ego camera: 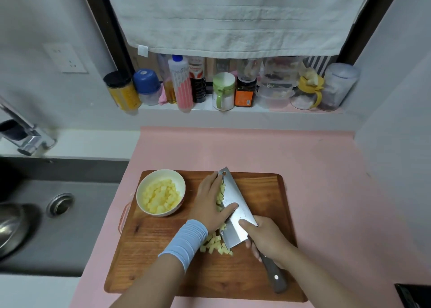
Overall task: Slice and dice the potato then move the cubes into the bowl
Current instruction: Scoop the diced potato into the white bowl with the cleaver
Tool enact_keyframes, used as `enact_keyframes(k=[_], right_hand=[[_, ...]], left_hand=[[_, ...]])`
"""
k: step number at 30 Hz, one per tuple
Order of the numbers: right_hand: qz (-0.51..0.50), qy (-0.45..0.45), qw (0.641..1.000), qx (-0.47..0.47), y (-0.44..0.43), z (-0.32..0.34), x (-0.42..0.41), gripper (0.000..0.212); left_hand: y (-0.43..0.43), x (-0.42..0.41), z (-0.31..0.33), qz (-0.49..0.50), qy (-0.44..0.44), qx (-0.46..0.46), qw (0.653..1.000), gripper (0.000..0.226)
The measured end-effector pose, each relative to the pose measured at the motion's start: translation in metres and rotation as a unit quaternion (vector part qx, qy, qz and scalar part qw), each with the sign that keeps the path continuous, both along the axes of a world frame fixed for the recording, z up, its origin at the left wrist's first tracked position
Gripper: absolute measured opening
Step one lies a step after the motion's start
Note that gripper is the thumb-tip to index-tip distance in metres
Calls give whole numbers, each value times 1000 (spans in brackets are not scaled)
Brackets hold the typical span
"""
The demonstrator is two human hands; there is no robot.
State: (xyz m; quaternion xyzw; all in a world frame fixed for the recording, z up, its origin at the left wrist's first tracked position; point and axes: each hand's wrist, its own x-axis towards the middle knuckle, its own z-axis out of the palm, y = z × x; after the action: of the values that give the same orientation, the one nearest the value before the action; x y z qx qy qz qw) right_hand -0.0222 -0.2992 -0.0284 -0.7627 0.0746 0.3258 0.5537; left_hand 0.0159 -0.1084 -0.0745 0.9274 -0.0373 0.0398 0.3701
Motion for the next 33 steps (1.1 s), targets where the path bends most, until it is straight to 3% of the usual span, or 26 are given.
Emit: enact_keyframes(k=[7,13,19,23,26,29,33], right_hand=[[8,-31,999,7,45,32,4,25],[14,-37,999,13,96,40,7,23],[-4,-47,999,-22,128,34,6,21],[-21,-56,997,-42,133,31,8,18],[-23,-56,997,-51,133,32,11,18],[-6,-63,996,-60,135,34,11,18],[-1,-69,995,-68,139,37,8,19]], left_hand=[[44,12,28,18,-39,-18,999,76],[94,9,35,56,-74,-54,994,45],[131,3,30,78,-56,-34,995,28],[156,3,23,102,-14,-68,992,14],[165,-2,26,107,5,-60,992,16],[164,-8,26,68,-64,-43,995,29],[150,-7,22,-24,-122,45,991,41]])
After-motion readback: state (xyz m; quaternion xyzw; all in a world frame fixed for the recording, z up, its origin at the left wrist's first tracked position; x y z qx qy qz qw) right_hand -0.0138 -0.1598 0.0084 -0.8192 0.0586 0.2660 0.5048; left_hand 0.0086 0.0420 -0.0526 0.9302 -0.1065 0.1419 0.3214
